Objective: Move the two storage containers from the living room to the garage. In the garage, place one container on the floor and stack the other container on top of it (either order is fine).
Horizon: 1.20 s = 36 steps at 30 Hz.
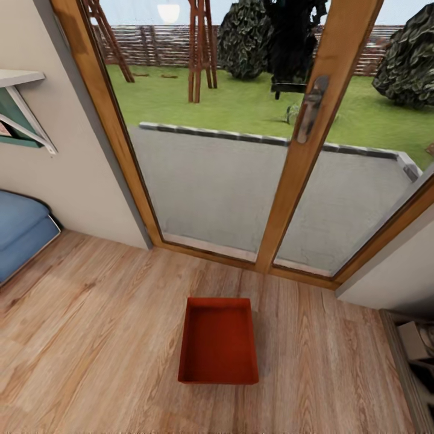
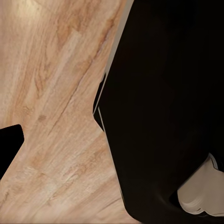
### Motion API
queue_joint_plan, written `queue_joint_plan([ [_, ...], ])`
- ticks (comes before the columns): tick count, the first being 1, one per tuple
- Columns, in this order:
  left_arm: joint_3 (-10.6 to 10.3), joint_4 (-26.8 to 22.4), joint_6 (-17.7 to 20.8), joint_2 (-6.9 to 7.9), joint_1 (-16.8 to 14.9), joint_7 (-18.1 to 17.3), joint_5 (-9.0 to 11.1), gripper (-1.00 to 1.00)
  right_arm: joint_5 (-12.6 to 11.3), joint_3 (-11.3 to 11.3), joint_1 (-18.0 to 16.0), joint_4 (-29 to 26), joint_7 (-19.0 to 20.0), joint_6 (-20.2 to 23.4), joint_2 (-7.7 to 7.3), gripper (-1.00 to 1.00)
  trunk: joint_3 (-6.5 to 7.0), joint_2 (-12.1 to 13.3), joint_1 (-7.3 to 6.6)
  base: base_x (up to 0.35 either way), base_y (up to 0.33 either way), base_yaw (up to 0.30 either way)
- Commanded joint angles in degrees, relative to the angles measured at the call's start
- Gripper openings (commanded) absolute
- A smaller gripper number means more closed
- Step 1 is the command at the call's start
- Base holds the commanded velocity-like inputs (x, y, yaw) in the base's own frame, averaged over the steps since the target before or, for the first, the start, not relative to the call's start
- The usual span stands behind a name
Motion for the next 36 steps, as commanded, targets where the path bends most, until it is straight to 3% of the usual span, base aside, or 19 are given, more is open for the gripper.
queue_joint_plan([
  [1,-0.4,0.0,-0.2,-0.02,0.0,0.2,0.4,1.0,-0.6,0.5,-0.1,0.2,0.0,-0.3,0.03,1.0,-0.14,0.0,0.0,0.0,0.0,0.062],
  [36,-0.4,0.0,-0.2,-0.02,0.0,0.2,0.4,1.0,-0.9,0.4,-0.1,0.2,0.1,-0.3,-0.15,1.0,-3.35,0.0,0.0,0.0,0.0,0.068],
])
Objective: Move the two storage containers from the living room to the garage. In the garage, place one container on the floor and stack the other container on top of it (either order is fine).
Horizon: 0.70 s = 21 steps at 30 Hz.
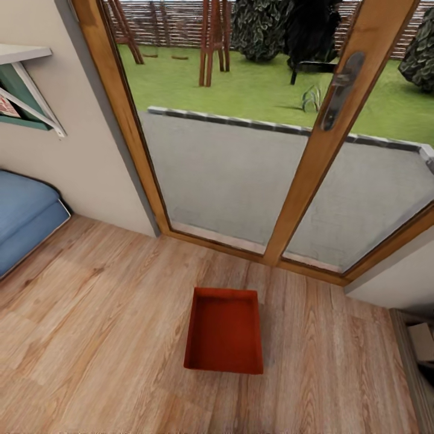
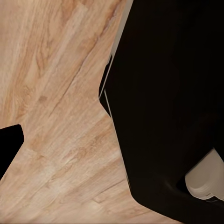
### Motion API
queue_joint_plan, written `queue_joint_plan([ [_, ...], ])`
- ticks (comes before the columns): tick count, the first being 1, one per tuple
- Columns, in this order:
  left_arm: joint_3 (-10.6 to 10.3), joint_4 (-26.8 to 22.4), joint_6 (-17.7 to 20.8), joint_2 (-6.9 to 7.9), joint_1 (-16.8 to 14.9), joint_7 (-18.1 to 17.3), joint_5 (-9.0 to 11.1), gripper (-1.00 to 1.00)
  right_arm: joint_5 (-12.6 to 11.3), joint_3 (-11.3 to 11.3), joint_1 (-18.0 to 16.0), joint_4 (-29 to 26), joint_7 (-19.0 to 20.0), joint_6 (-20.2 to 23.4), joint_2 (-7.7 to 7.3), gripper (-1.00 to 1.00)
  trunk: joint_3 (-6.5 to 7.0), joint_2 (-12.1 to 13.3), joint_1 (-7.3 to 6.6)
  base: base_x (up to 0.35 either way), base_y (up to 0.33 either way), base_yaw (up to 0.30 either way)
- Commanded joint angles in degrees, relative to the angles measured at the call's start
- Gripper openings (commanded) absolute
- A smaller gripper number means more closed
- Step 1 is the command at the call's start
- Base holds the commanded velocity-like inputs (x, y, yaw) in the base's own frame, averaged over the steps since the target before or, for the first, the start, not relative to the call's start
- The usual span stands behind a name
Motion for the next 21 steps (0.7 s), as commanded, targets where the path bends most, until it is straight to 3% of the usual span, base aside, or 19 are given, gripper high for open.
queue_joint_plan([
  [1,-0.4,0.0,-0.2,-0.02,0.0,0.2,0.4,1.0,-0.6,0.5,-0.1,0.2,0.0,-0.3,0.0,1.0,-0.13,0.0,0.0,0.0,0.0,-0.027],
  [21,-0.4,0.0,-0.2,-0.02,0.0,0.2,0.4,1.0,-0.4,0.5,-0.1,0.2,0.0,-0.1,0.18,1.0,-1.57,0.0,0.0,0.0,0.0,-0.118],
])
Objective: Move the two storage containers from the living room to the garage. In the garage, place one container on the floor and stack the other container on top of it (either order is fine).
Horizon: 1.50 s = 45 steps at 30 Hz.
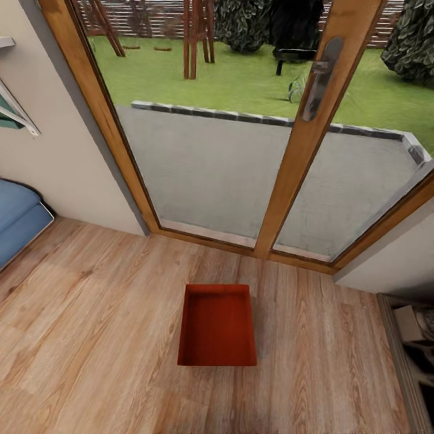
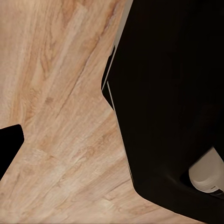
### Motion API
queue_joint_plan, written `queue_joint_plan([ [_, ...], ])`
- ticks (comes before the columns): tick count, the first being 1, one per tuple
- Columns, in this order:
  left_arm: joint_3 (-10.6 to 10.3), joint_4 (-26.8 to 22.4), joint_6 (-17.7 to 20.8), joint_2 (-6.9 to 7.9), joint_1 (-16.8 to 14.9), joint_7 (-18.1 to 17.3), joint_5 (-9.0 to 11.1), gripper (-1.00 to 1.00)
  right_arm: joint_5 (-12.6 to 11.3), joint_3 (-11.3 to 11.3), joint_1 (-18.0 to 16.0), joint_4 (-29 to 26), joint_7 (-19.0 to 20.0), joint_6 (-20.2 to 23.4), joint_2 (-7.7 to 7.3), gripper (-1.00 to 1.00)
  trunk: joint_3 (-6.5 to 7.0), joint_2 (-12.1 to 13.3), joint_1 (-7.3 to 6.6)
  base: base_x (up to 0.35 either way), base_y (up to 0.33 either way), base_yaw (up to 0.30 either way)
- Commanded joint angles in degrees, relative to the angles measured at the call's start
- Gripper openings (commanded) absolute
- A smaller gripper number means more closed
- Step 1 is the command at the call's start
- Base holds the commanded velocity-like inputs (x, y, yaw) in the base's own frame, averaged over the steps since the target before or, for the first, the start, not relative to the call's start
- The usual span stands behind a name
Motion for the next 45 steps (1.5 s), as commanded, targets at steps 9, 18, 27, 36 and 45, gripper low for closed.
queue_joint_plan([
  [9,-0.4,0.0,-0.2,-0.02,0.0,0.2,0.4,1.0,-0.4,0.5,0.0,0.2,-0.2,0.1,0.19,1.0,-0.32,0.0,0.01,0.0,0.0,-0.004],
  [18,-0.4,0.0,-0.2,-0.02,0.0,0.2,0.4,1.0,-0.4,0.5,0.0,0.2,-0.2,0.2,0.12,1.0,-1.11,0.0,0.01,0.0,0.0,0.0],
  [27,-0.4,0.0,-0.2,-0.02,0.0,0.2,0.4,1.0,-0.4,0.5,0.0,0.2,-0.1,0.3,0.11,1.0,-1.93,0.0,0.01,0.0,0.0,0.0],
  [36,-0.4,0.0,-0.2,-0.02,0.0,0.2,0.4,1.0,-0.4,0.5,0.0,0.2,0.0,0.3,0.15,1.0,-2.74,0.0,0.01,0.0,0.0,0.0],
  [45,-0.4,0.0,-0.2,-0.02,0.0,0.2,0.4,1.0,-0.3,0.6,0.0,0.2,0.3,0.2,0.1,1.0,-2.92,0.0,0.01,0.0,0.0,0.0],
])
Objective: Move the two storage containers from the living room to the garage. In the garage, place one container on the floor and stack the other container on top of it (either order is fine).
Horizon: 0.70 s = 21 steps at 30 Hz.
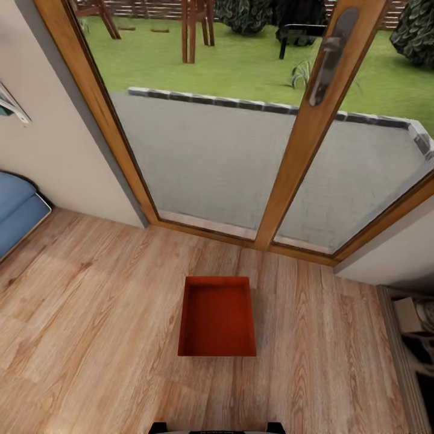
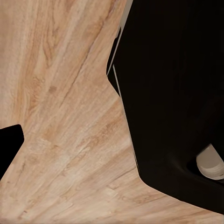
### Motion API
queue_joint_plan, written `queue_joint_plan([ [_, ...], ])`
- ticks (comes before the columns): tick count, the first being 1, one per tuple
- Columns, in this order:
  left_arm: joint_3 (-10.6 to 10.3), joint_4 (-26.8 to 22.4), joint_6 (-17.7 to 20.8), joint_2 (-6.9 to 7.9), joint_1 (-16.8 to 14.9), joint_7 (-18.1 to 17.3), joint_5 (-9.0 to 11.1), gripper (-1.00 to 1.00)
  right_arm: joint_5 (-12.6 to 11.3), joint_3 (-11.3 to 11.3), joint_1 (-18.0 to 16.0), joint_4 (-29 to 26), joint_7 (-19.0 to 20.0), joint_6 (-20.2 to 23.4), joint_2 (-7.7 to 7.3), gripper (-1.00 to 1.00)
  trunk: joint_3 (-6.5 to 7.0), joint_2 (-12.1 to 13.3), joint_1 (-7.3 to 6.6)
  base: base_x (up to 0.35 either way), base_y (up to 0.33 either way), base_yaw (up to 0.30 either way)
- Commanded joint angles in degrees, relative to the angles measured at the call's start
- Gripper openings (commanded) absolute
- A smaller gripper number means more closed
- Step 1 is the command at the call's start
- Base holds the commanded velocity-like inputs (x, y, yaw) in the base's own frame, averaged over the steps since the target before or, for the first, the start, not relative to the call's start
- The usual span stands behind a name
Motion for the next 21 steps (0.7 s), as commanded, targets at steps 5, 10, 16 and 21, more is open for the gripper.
queue_joint_plan([
  [5,-0.4,0.0,-0.2,-0.02,0.0,0.2,0.4,1.0,-0.5,0.5,0.0,0.2,-0.2,-0.9,0.11,1.0,-0.04,0.0,0.01,0.0,0.0,0.0],
  [10,-0.4,0.0,-0.2,-0.02,0.0,0.2,0.4,1.0,-0.8,0.4,0.0,0.1,-0.4,-1.0,0.21,1.0,-0.04,0.0,0.01,0.0,0.0,0.0],
  [16,-0.4,0.0,-0.2,-0.02,0.0,0.2,0.4,1.0,-0.6,0.4,0.0,0.2,-0.6,-1.0,0.28,1.0,-0.04,0.0,0.01,0.0,0.0,0.0],
  [21,-0.3,0.0,-0.1,0.17,0.0,0.0,0.5,1.0,-1.1,0.1,0.0,-0.4,-0.5,-0.3,-0.12,1.0,-0.04,0.0,0.01,0.0,0.0,0.0],
])
